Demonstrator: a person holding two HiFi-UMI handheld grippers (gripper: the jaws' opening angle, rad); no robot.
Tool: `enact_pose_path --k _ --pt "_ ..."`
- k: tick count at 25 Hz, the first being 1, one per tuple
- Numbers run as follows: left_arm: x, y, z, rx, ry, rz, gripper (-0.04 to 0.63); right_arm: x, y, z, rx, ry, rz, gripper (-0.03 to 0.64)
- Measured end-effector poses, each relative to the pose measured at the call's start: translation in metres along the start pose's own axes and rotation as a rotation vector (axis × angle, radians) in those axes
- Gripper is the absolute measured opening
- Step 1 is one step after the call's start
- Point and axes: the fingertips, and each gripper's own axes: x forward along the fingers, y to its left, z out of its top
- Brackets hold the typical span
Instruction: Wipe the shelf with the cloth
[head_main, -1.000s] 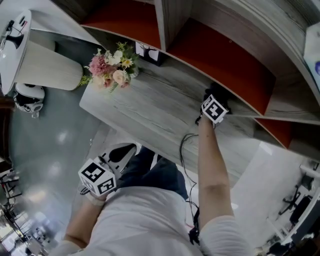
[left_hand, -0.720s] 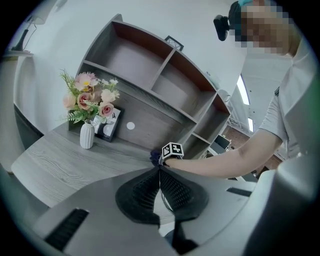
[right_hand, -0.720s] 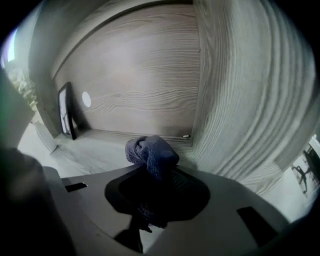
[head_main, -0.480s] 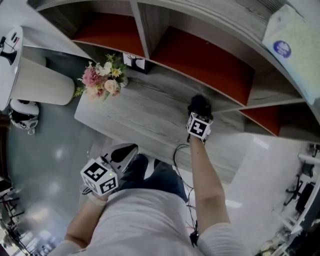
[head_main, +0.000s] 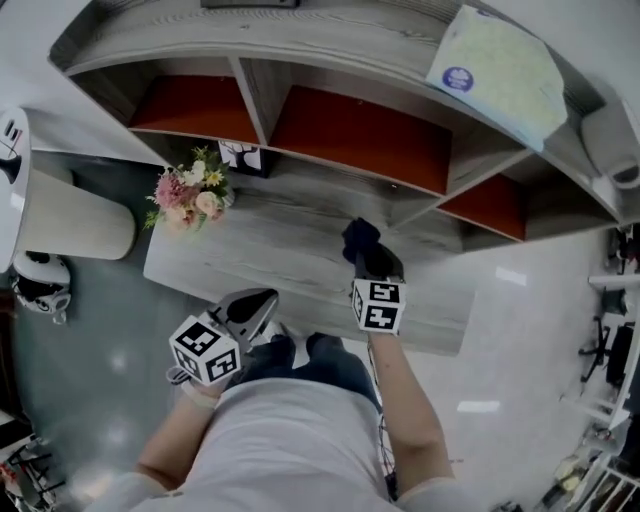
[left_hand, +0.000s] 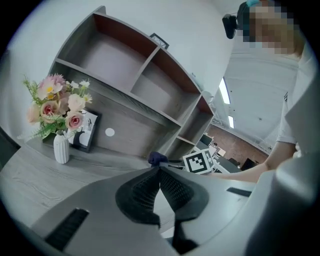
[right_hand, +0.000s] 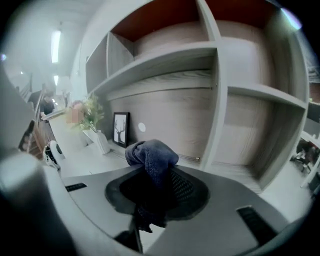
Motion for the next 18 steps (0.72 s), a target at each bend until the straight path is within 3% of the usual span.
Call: enact_pose_path --k 11,18 --pt "0.016 -0.029 0.03 0.102 0.022 -0.126 0.015 -0.092 0.047 0.069 0.053 -0.145 0.127 0.095" --pt "0.009 -0.04 0.058 0.178 -0.01 -0.165 0.015 -0.139 0.06 0.108 0.033 -0.26 0.138 0.095"
